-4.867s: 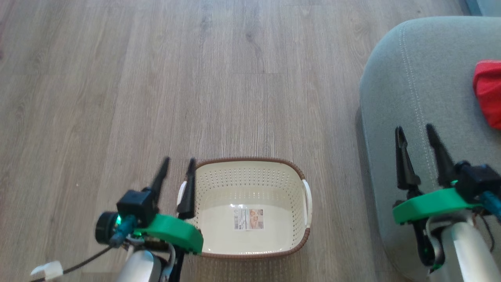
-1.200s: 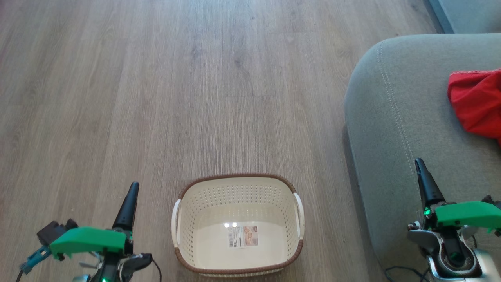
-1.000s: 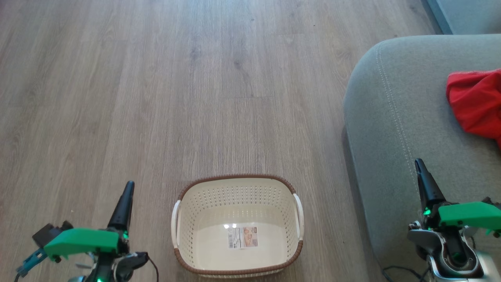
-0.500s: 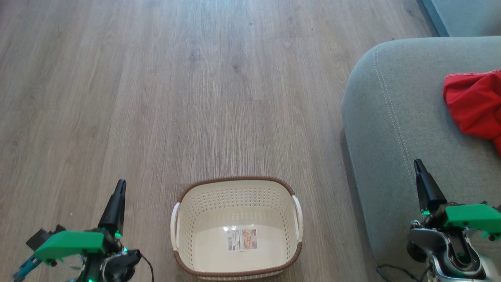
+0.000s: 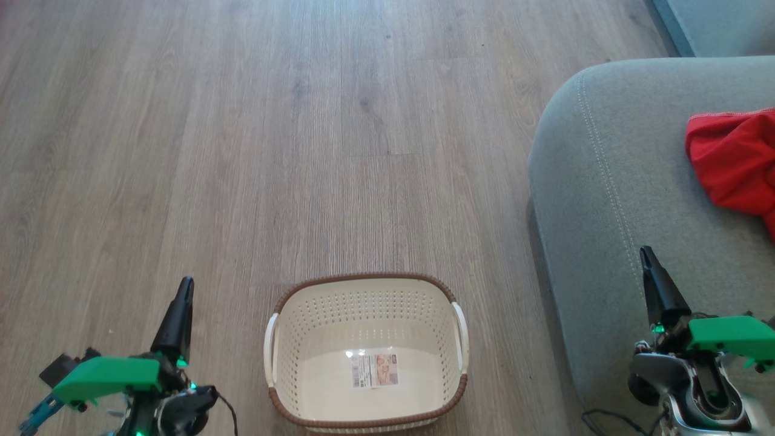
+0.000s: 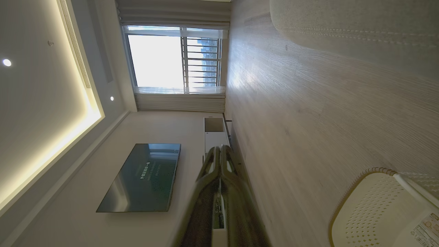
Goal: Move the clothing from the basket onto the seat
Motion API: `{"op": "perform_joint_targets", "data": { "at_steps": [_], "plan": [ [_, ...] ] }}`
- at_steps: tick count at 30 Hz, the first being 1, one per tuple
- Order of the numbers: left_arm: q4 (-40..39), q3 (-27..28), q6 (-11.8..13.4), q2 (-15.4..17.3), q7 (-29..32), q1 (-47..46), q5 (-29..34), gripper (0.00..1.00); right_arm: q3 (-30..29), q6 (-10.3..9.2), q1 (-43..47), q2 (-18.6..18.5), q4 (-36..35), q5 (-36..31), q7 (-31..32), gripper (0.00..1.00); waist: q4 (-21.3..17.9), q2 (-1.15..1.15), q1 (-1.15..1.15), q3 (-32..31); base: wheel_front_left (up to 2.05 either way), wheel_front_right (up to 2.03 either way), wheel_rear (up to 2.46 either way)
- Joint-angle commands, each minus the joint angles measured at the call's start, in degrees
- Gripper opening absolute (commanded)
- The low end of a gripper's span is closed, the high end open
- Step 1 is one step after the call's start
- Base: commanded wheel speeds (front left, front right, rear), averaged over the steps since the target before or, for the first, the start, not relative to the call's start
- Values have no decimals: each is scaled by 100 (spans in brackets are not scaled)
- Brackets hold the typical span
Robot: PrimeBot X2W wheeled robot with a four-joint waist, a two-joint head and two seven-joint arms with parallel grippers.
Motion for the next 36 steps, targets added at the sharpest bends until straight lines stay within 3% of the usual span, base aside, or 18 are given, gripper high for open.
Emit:
{"op": "perform_joint_targets", "data": {
  "at_steps": [1, 36],
  "plan": [
    [-167, 243, -52, 48, 41, -327, 1, 0, 93, 3, -119, 14, -184, 30, 35, 0, 0, 0, 0, 0, 0, 0, 0],
    [-164, 311, -52, 0, 95, -332, 58, 0, 95, 3, -119, 14, -184, 32, 33, 0, 0, 0, 0, 0, 0, 0, 0]
  ]
}}
